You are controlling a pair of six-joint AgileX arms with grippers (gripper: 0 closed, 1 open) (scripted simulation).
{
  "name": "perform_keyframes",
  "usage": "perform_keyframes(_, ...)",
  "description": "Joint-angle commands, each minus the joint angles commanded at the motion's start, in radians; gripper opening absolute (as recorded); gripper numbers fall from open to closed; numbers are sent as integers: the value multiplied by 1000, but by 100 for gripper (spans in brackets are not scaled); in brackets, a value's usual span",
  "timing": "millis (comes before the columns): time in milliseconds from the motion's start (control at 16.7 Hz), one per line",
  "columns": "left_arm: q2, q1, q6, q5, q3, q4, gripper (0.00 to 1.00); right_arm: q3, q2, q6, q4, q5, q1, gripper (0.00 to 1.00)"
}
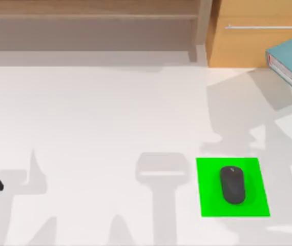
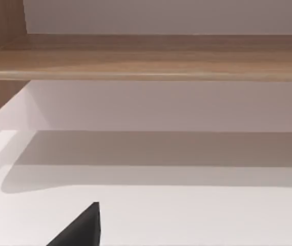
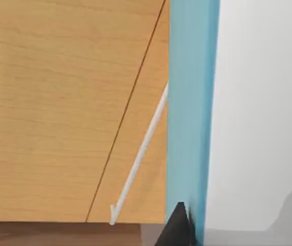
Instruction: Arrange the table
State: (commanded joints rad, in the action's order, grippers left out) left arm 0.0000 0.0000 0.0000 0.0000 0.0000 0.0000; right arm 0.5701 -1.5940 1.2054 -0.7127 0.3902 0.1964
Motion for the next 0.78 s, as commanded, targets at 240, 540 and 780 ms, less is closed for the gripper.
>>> perform_keyframes(240, 0, 0, 0, 0, 0, 0, 100, 136, -105, 141, 10, 43, 210, 0)
perform_keyframes(540, 0, 0, 0, 0, 0, 0, 100, 308, -262, 232, 21, 67, 318, 0)
perform_keyframes(780, 0, 0, 0, 0, 0, 0, 100, 330, -286, 240, 23, 69, 324, 0)
